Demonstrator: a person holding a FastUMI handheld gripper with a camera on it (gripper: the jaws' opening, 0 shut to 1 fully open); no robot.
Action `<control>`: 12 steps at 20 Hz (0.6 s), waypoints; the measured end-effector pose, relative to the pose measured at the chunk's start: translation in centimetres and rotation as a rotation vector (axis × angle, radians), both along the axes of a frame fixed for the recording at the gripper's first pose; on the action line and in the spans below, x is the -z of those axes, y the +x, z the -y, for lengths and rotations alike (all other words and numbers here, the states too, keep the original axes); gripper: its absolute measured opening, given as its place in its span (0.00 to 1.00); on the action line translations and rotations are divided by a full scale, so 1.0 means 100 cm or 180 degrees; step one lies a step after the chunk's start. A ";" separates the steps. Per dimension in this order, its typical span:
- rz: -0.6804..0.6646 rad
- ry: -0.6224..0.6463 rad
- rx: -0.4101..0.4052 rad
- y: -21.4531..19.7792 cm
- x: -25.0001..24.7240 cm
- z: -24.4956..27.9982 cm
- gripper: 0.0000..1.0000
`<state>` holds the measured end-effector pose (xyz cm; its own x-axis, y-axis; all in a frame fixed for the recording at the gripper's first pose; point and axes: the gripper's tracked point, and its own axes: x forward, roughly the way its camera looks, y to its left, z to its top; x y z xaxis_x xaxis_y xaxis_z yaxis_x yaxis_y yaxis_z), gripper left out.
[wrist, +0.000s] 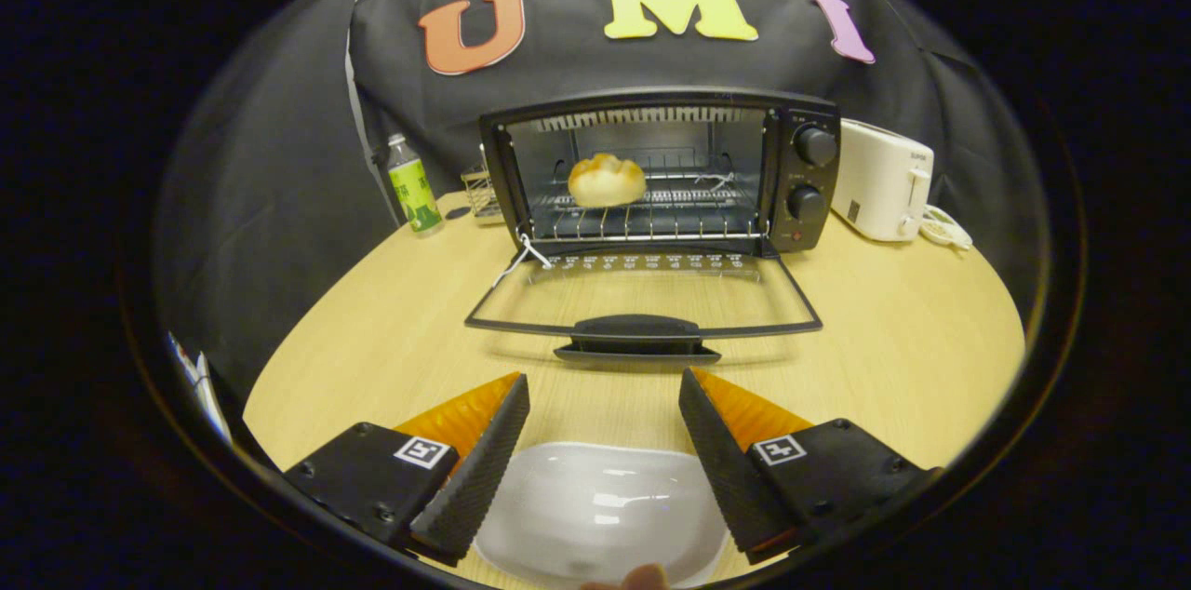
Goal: Open the toaster oven, put the food inside, and close the toaster oven door.
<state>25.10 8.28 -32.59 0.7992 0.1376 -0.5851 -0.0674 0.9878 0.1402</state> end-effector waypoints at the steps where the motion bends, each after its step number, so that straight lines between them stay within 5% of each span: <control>1: -0.0069 0.0004 -0.0011 0.001 0.006 0.000 1.00; 12: -0.0310 0.0040 0.0151 0.023 0.019 0.006 1.00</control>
<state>27.43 7.65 -34.49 0.7445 0.1089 -0.6586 -0.0062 0.9877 0.1563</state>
